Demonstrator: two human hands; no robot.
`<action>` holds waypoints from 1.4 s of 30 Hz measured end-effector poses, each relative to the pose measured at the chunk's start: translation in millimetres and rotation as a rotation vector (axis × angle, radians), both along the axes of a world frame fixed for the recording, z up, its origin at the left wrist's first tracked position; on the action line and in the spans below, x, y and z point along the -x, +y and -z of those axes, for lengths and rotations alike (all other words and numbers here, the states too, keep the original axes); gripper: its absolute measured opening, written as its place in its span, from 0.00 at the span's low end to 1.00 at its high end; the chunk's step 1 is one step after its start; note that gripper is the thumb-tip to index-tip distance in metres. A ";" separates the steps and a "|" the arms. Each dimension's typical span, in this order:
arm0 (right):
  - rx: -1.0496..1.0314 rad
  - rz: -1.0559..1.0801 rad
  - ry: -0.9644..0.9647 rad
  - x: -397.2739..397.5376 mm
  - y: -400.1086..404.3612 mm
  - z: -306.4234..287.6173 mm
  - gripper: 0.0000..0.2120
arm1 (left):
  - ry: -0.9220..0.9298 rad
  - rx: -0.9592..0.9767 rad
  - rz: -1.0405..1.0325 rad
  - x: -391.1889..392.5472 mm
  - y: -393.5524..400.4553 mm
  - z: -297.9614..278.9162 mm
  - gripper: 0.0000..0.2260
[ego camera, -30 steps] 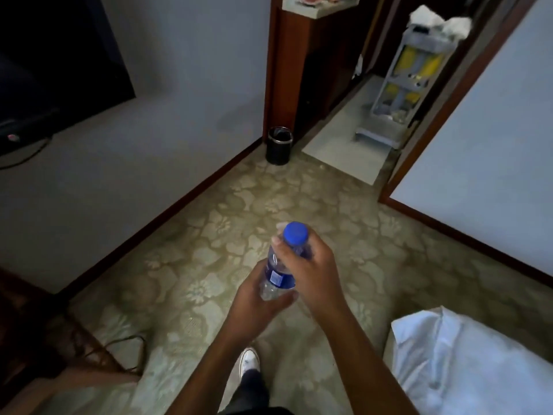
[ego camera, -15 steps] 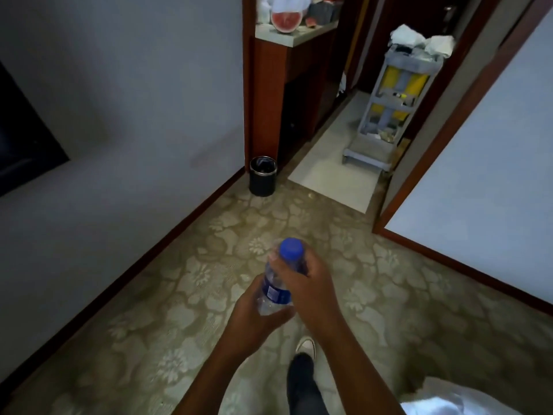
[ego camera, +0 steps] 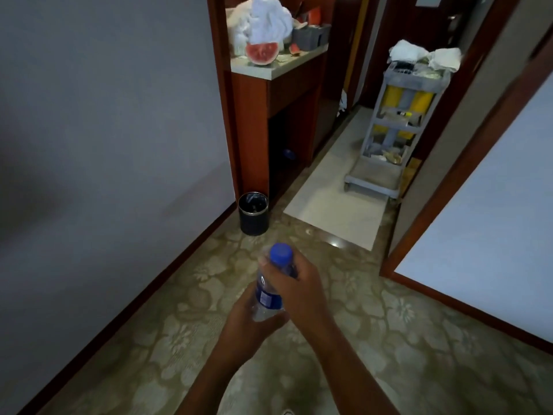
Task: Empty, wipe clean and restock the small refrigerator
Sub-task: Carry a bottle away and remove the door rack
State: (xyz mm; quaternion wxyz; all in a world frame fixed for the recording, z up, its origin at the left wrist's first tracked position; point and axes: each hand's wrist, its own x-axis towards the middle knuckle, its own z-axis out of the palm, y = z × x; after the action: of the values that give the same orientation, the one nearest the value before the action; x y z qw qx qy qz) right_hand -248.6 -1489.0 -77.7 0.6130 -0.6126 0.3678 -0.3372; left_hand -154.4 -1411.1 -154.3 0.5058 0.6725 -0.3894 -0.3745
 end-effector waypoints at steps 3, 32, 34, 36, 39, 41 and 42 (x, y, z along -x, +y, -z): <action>-0.005 -0.006 -0.016 -12.2 -41.2 4.3 0.04 | 0.001 0.009 -0.021 -11.9 -41.1 1.6 0.22; 0.037 -0.048 0.213 -324.8 -411.7 61.1 0.14 | 0.083 -0.120 -0.081 -328.5 -414.6 61.4 0.21; 0.128 -0.027 0.254 -337.3 -434.8 72.6 0.20 | 0.053 -0.158 -0.049 -344.9 -433.3 72.4 0.25; 0.241 -0.006 0.295 -346.3 -463.1 83.4 0.23 | 0.005 -0.198 -0.023 -360.6 -455.3 83.1 0.28; 0.308 -0.013 0.351 -360.1 -515.7 103.6 0.19 | -0.047 -0.255 -0.028 -383.0 -497.8 101.8 0.28; 0.310 -0.056 0.389 -371.2 -552.2 117.3 0.15 | -0.092 -0.281 -0.004 -394.7 -529.4 113.8 0.25; 0.306 -0.061 0.412 -376.8 -571.2 124.3 0.13 | -0.123 -0.301 -0.001 -401.2 -545.1 118.0 0.25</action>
State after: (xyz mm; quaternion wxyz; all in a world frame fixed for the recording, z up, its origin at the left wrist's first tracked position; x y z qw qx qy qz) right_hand 128.2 -2060.2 -202.0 0.4350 -0.7649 0.4111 -0.2382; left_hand 246.8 -1956.2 -272.3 0.3745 0.7626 -0.3589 -0.3865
